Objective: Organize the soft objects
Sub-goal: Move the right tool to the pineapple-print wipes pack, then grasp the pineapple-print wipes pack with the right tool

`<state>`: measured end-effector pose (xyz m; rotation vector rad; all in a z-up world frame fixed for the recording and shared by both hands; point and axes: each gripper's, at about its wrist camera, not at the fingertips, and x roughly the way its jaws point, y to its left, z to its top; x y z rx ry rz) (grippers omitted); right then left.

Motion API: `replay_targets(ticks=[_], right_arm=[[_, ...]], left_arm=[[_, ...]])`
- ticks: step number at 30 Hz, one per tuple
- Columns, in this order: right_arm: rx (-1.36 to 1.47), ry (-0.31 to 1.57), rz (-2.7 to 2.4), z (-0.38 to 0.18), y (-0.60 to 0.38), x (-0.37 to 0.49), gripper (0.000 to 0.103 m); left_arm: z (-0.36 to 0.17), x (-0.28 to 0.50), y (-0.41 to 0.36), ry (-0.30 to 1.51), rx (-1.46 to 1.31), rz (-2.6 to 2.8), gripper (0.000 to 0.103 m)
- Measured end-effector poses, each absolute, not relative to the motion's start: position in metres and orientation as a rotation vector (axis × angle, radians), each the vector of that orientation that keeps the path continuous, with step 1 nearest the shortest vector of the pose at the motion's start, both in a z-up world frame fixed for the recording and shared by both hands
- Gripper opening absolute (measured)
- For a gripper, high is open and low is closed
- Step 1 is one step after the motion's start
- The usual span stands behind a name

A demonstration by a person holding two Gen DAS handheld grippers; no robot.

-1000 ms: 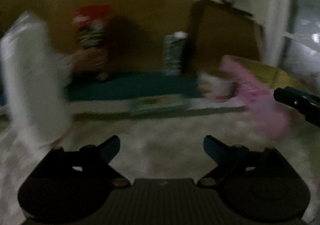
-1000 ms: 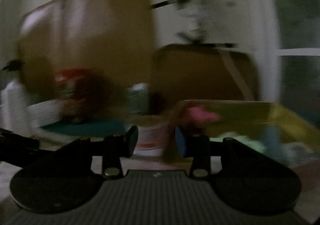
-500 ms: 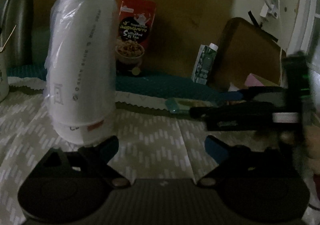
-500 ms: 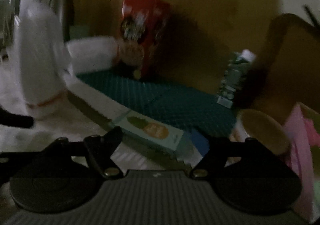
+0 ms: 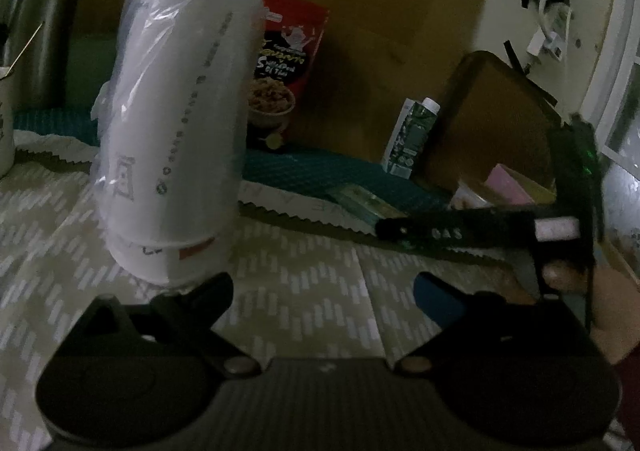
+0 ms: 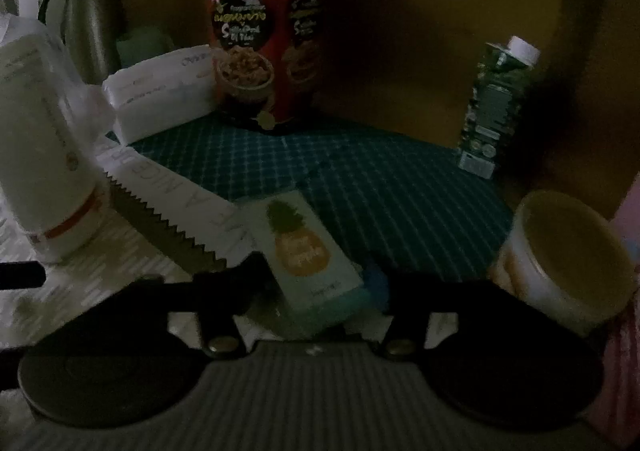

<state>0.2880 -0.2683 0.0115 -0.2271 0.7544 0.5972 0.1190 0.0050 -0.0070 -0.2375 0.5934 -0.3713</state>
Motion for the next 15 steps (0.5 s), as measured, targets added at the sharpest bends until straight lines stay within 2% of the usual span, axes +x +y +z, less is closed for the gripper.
replay_targets(ticks=[4, 15], right_arm=[[-0.220, 0.727, 0.570, 0.013, -0.273, 0.270, 0.045], [-0.193, 0.690, 0.586, 0.021, -0.313, 0.159, 0.045]], left_arm=[[-0.007, 0.119, 0.006, 0.591, -0.243, -0.367, 0.102], [-0.006, 0.119, 0.006, 0.605, -0.244, -0.366, 0.102]])
